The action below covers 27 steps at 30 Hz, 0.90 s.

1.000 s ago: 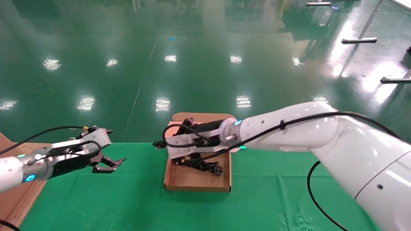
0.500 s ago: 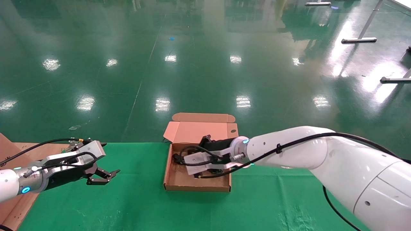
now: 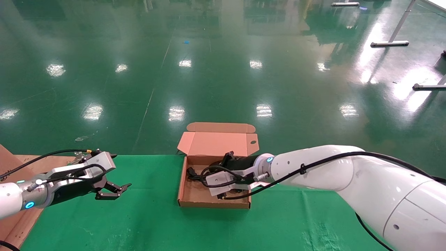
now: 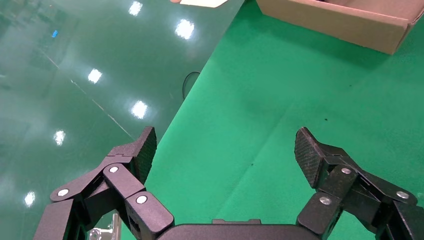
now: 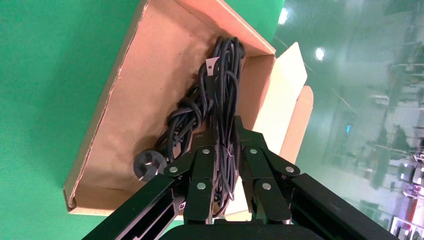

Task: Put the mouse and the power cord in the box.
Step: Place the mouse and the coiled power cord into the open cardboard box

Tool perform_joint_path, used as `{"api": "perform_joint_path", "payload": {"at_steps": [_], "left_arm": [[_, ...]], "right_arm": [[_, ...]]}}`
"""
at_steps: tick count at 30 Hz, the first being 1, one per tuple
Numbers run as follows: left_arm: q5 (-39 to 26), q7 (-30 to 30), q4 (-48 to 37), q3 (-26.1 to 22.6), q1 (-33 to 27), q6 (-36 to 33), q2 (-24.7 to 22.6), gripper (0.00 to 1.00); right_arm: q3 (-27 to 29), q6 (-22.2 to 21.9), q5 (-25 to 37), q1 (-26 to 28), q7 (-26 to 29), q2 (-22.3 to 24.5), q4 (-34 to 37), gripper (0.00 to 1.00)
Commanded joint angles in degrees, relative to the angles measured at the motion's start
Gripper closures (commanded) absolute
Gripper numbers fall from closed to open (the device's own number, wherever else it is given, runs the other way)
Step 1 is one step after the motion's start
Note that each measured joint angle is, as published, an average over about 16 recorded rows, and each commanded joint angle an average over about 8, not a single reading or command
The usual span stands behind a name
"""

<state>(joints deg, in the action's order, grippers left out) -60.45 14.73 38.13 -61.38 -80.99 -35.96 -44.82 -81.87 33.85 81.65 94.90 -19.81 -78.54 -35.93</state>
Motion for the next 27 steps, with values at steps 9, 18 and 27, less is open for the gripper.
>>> {"api": "perform_joint_path", "payload": {"at_steps": [9,18,27], "left_arm": [[-0.10,-0.13,0.16,-0.05,-0.04,0.04,-0.02,0.00],[1.01,-1.72,2.37,2.74,1.16,-2.98,0.59,0.00],[3.80,-5.49,7.63,9.51,4.06,-10.41,2.05,0.00]], "right_arm": [[0.41,0.30,0.12,0.07,0.00,0.02,-0.01,0.00],[4.52,3.55,-2.29,-1.92,1.88,2.70,-2.33,0.00],[14.25,11.22,-8.24,-6.91,6.43,9.17,-7.93,0.00]]}}
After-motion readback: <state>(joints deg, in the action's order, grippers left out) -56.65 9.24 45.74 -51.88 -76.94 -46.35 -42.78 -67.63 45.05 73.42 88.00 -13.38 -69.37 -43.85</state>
